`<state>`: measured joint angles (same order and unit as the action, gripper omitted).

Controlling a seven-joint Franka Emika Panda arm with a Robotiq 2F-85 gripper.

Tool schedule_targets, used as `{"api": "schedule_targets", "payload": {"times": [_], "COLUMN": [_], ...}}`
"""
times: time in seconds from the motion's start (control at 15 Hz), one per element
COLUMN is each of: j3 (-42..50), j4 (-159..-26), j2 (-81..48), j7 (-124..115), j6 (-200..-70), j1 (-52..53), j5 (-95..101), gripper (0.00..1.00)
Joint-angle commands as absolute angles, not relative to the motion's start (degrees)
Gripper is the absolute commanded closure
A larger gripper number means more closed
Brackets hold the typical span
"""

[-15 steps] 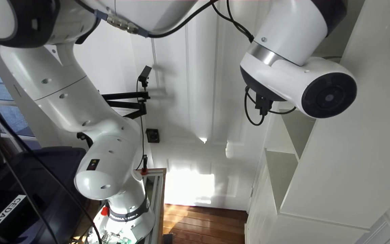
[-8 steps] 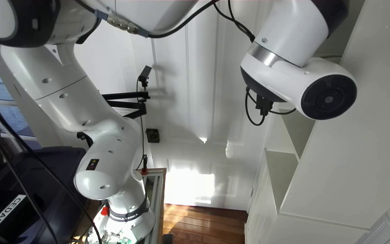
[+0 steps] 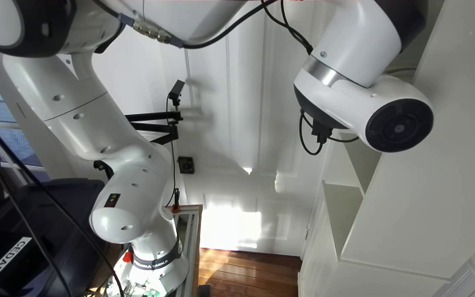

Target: Remove the black spatula from the top shelf and put it in the middle shelf

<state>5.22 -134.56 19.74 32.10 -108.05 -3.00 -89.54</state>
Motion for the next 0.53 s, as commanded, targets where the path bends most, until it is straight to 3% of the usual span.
{"api": "schedule_targets", "payload": {"times": [0.0,0.07,0.47], "j3": [4.31,4.32,5.51], "j4": [-134.82,-134.78,-135.16], "j2": [19.65,19.65,19.99], "j7": [32.14,32.22,33.79], "j6": [-108.24,-108.12,-103.3], "j1": [-3.98,-4.01,-4.29], "j5": [-92.57,-93.26,-96.0], "gripper": [1.0,0.97,0.97]}}
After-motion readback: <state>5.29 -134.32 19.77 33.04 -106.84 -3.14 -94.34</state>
